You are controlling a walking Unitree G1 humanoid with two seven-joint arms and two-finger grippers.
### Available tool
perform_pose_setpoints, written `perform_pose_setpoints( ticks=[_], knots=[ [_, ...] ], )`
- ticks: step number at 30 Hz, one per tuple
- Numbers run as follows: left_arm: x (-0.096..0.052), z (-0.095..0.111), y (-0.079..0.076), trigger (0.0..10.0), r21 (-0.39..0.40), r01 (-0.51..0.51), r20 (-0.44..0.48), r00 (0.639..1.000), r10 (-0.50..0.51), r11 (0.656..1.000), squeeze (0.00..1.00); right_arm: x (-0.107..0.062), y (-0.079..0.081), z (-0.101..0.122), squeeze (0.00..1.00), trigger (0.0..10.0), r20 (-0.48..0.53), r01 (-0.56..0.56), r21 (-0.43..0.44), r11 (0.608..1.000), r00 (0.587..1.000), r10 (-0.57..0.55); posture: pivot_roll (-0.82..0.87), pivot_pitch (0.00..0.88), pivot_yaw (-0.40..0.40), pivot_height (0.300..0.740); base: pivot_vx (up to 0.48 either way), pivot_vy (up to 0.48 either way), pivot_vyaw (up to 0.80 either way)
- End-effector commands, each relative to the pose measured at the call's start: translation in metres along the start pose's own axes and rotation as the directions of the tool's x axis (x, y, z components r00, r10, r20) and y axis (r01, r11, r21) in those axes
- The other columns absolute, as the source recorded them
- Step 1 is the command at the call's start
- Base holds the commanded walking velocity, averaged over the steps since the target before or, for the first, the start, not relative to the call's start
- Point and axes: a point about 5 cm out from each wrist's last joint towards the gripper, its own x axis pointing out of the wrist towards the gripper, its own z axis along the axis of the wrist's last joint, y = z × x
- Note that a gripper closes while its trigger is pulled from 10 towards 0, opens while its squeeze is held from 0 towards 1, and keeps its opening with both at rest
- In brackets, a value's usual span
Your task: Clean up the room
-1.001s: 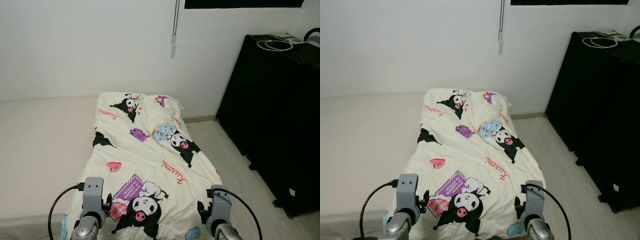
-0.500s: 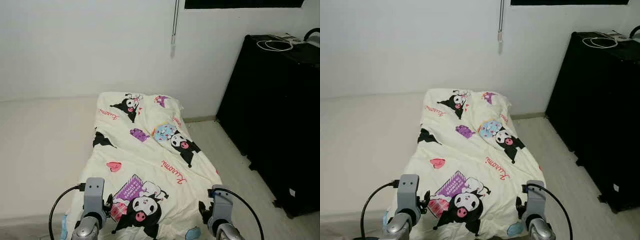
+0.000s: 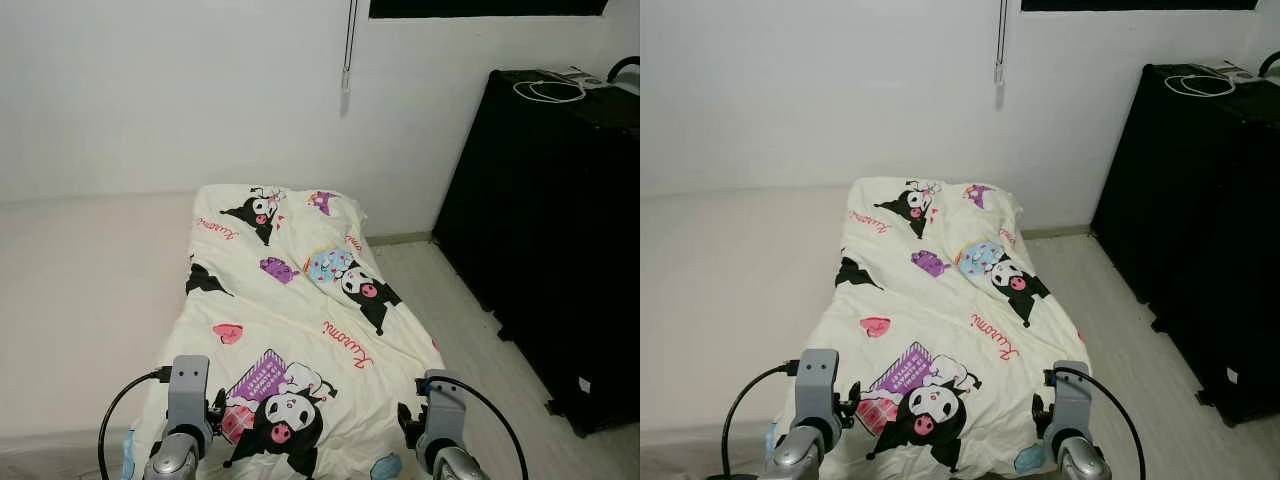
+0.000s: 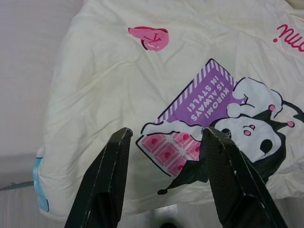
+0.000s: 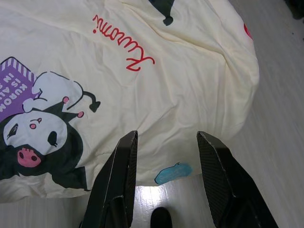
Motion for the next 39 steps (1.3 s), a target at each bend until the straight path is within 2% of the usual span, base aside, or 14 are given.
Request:
perform_pose_setpoints(
  ticks=[1,13,39],
  knots=[
    [-0.002,-0.006,-0.0022,10.0,0.016,0.017,-0.029,0.999,-0.016,1.0,0.0,-0.0007,-0.0003,-0.0041,0.0,10.0,-0.027,0.001,-0.005,1.0,1.0,-0.001,0.03,0.061,-0.026,0.734,0.0,0.0,0.0],
    [-0.0014,-0.0041,-0.0029,10.0,0.023,0.033,-0.021,0.999,-0.033,0.999,0.0,-0.0007,0.0009,-0.0048,0.0,10.0,-0.03,0.0,-0.005,1.0,1.0,0.0,0.03,0.068,-0.022,0.734,0.0,0.0,0.0],
    [-0.0018,-0.0044,-0.0021,10.0,0.023,0.046,-0.023,0.999,-0.045,0.999,0.0,-0.001,0.0016,-0.0059,0.0,10.0,-0.034,0.002,-0.001,1.0,0.999,-0.002,0.04,0.076,-0.018,0.734,0.0,-0.338,0.0]
  ],
)
